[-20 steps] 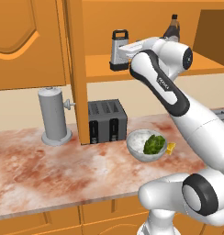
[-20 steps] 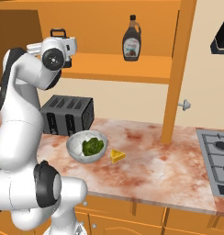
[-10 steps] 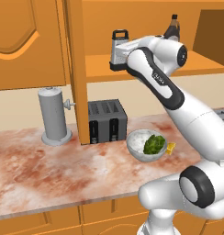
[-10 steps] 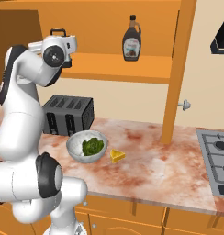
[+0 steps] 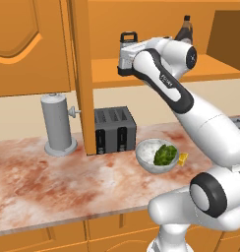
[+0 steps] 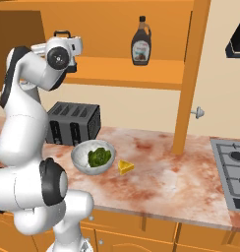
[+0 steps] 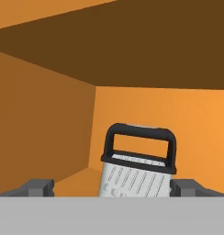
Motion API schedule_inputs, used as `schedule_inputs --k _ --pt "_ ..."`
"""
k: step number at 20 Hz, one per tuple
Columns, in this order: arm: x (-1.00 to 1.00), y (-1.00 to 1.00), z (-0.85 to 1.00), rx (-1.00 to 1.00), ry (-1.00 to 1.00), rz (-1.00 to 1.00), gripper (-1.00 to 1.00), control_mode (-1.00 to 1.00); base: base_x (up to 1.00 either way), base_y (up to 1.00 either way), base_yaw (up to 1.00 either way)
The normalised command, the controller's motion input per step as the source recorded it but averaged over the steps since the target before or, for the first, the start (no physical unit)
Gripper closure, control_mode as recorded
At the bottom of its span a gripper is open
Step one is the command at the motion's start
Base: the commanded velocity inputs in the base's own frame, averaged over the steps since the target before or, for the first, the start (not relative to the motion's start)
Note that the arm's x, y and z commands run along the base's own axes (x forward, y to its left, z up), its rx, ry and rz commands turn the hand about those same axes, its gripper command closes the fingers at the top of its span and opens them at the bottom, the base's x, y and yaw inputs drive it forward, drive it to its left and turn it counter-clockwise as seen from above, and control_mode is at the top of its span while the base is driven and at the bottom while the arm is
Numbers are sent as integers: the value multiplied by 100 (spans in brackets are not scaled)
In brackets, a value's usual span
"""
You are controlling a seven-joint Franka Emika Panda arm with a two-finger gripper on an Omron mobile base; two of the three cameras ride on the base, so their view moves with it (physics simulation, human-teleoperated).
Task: Pick the cheese from the fridge and the cheese grater from the cabinet and place them next to the salad bowl.
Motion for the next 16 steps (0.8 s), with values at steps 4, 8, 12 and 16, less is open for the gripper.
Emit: schedule_inputs --k 4,8,12,16 --pt "18 12 0 -2 0 0 -100 -100 0 0 0" --pt "13 3 0 0 0 0 -100 -100 0 0 0" --pt "0 -16 0 0 0 0 -100 -100 0 0 0" --pt "0 -8 0 0 0 0 -100 -100 0 0 0"
